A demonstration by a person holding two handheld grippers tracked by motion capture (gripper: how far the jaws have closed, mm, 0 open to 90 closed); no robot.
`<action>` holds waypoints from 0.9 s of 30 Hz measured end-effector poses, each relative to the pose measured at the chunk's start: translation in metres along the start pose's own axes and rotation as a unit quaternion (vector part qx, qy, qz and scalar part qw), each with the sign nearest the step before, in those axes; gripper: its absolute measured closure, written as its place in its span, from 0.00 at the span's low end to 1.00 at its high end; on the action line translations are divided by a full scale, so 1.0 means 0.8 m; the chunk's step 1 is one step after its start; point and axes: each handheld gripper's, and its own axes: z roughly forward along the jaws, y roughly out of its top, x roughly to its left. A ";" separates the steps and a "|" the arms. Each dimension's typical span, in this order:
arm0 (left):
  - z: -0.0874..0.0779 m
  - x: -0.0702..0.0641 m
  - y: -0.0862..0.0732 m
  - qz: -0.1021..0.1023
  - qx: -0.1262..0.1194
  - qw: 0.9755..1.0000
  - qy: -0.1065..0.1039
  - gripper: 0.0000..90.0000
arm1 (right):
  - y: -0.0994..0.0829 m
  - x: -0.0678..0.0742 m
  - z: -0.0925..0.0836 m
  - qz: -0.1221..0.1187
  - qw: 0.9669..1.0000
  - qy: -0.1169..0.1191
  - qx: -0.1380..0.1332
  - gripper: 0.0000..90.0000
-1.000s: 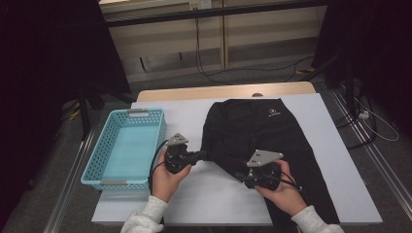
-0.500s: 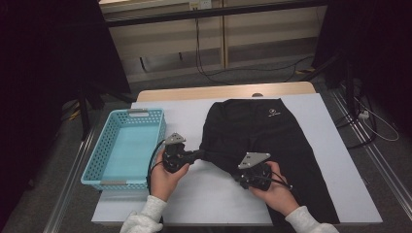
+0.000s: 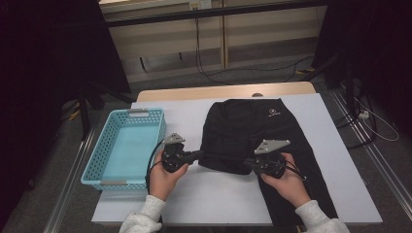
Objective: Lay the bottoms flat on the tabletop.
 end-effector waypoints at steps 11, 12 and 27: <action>0.003 -0.003 -0.005 0.002 0.018 1.000 -0.017 0.98 | -0.003 0.010 0.005 -0.027 0.999 0.016 0.031 0.98; 0.003 -0.004 -0.004 0.003 0.019 1.000 -0.019 0.98 | -0.003 0.011 0.005 -0.030 0.999 0.017 0.031 1.00; -0.009 -0.012 -0.013 -0.011 0.026 1.000 -0.013 0.55 | -0.016 0.020 0.000 -0.055 0.997 0.034 0.052 0.85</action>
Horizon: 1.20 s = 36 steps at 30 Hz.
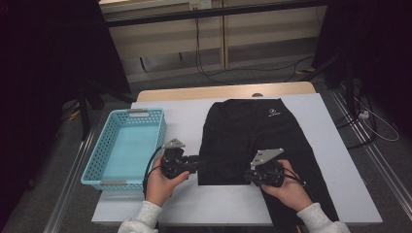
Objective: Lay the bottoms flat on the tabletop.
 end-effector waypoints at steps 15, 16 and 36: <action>0.003 0.006 -0.018 -0.013 0.039 0.999 0.022 0.51 | 0.003 0.007 -0.007 -0.001 0.999 -0.008 -0.032 0.59; 0.004 0.006 -0.019 -0.011 0.042 0.999 0.023 0.52 | 0.003 0.009 -0.006 -0.006 1.000 -0.007 -0.028 0.58; 0.015 -0.002 -0.019 -0.036 0.082 0.996 0.005 0.98 | -0.001 0.011 -0.013 -0.005 0.999 -0.014 -0.036 0.47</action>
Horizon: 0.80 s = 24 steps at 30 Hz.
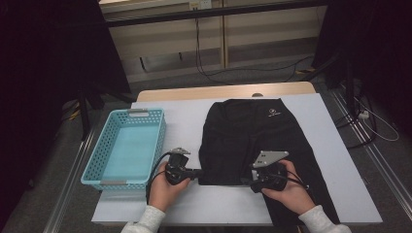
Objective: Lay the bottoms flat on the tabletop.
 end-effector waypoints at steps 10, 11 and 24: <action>-0.017 0.005 0.005 -0.021 -0.024 0.999 -0.017 0.98 | -0.001 0.016 0.014 -0.020 0.999 0.017 0.026 0.53; -0.018 0.006 0.005 -0.021 -0.026 0.999 -0.016 0.98 | -0.002 0.017 0.016 -0.021 0.999 0.017 0.029 0.55; -0.021 0.006 0.008 -0.022 -0.036 0.999 -0.012 0.99 | 0.003 0.020 0.024 -0.025 0.999 -0.003 0.041 0.88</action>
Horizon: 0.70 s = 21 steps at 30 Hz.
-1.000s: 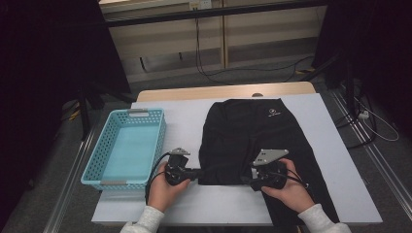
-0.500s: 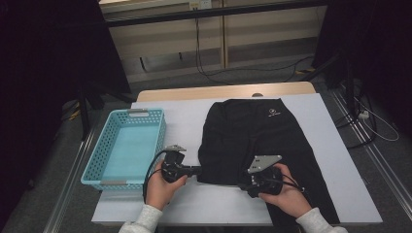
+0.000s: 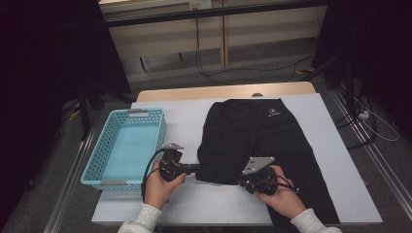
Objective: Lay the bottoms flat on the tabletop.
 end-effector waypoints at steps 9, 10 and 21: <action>-0.005 -0.002 0.002 0.002 -0.005 1.000 -0.002 0.99 | -0.002 -0.004 -0.004 0.017 1.000 0.012 -0.005 1.00; -0.006 -0.003 0.001 0.004 -0.003 1.000 -0.003 0.99 | -0.003 -0.003 -0.007 0.021 1.000 0.018 -0.010 1.00; -0.015 -0.020 -0.015 0.017 0.021 1.000 -0.010 0.99 | -0.006 0.024 -0.019 -0.009 0.999 0.048 -0.001 1.00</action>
